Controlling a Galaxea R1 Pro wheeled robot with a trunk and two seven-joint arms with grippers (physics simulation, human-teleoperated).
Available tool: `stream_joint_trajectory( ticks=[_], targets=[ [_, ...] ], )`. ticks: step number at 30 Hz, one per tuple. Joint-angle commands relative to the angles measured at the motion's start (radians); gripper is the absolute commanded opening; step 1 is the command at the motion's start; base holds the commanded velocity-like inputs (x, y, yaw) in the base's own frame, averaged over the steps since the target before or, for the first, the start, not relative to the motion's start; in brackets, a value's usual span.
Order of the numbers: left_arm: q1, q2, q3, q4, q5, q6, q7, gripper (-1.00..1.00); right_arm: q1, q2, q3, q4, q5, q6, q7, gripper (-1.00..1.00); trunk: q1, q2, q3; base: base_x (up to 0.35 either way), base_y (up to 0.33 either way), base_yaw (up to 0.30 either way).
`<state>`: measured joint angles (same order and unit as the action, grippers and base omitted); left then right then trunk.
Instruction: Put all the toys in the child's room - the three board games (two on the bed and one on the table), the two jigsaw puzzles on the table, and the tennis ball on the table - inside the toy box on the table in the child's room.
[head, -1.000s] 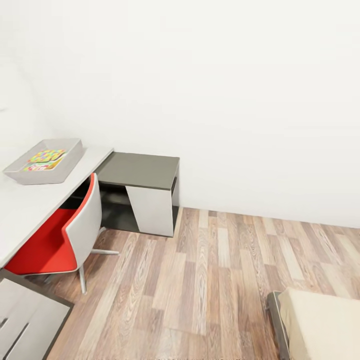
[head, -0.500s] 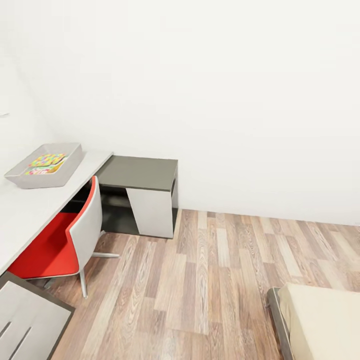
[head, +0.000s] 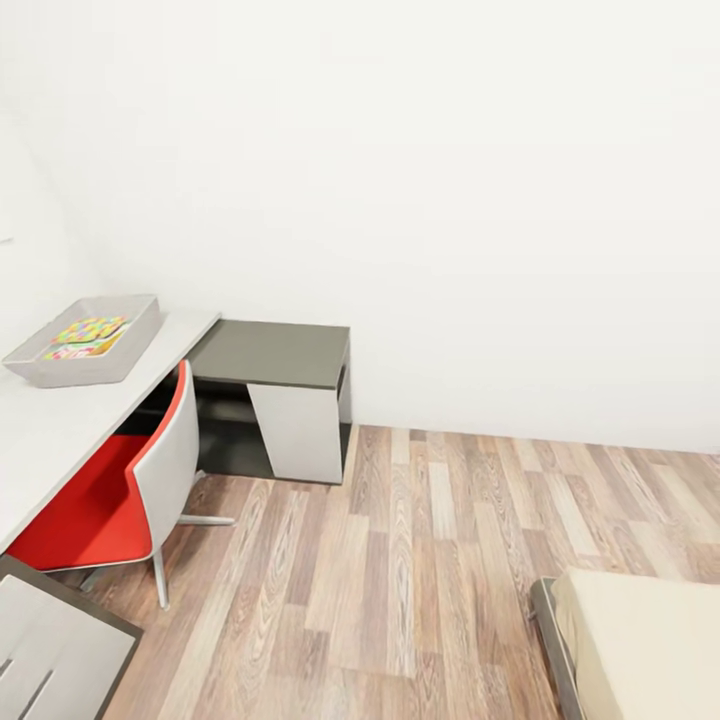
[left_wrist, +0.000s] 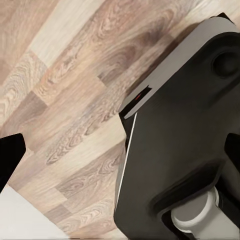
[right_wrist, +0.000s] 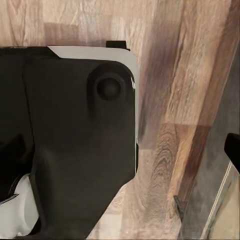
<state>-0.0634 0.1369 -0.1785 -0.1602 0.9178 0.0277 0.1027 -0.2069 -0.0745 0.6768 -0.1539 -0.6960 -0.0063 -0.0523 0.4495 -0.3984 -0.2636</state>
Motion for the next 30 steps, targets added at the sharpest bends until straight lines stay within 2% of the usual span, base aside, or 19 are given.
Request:
stream_joint_trajectory(
  ticks=[1, 5, 6, 9, 12, 30],
  targets=[
    [0.000, 0.001, -0.009, -0.003, 0.007, 0.003, 0.007, 1.00, 0.000, -0.001, 0.008, -0.002, -0.009, 0.001, -0.005, 1.00, 0.001, -0.002, 0.000, 0.000, 0.001, -0.064],
    [0.006, 0.000, -0.009, 0.012, 0.007, 0.003, 0.007, 1.00, -0.001, 0.006, 0.011, -0.001, -0.001, 0.160, -0.016, 1.00, 0.001, -0.002, 0.007, 0.000, 0.000, -0.066],
    [0.006, 0.000, -0.009, 0.012, 0.007, 0.003, 0.007, 1.00, -0.001, 0.006, 0.011, -0.001, -0.001, 0.160, -0.016, 1.00, 0.001, -0.002, 0.008, 0.000, 0.000, -0.068],
    [0.007, 0.000, -0.009, 0.017, 0.007, 0.003, 0.008, 1.00, -0.001, 0.011, 0.011, -0.001, 0.014, 0.238, -0.021, 1.00, 0.001, -0.002, 0.013, 0.000, 0.000, -0.069],
    [0.008, 0.000, -0.009, 0.019, 0.007, 0.003, 0.008, 1.00, -0.002, 0.015, 0.010, 0.000, 0.030, 0.281, -0.025, 1.00, 0.001, -0.002, 0.018, 0.000, 0.000, -0.070],
    [0.010, 0.000, -0.009, 0.022, 0.007, 0.003, 0.008, 1.00, -0.002, 0.024, 0.008, 0.002, 0.048, 0.322, -0.030, 1.00, 0.001, -0.002, 0.047, 0.000, 0.000, -0.052]
  ],
)
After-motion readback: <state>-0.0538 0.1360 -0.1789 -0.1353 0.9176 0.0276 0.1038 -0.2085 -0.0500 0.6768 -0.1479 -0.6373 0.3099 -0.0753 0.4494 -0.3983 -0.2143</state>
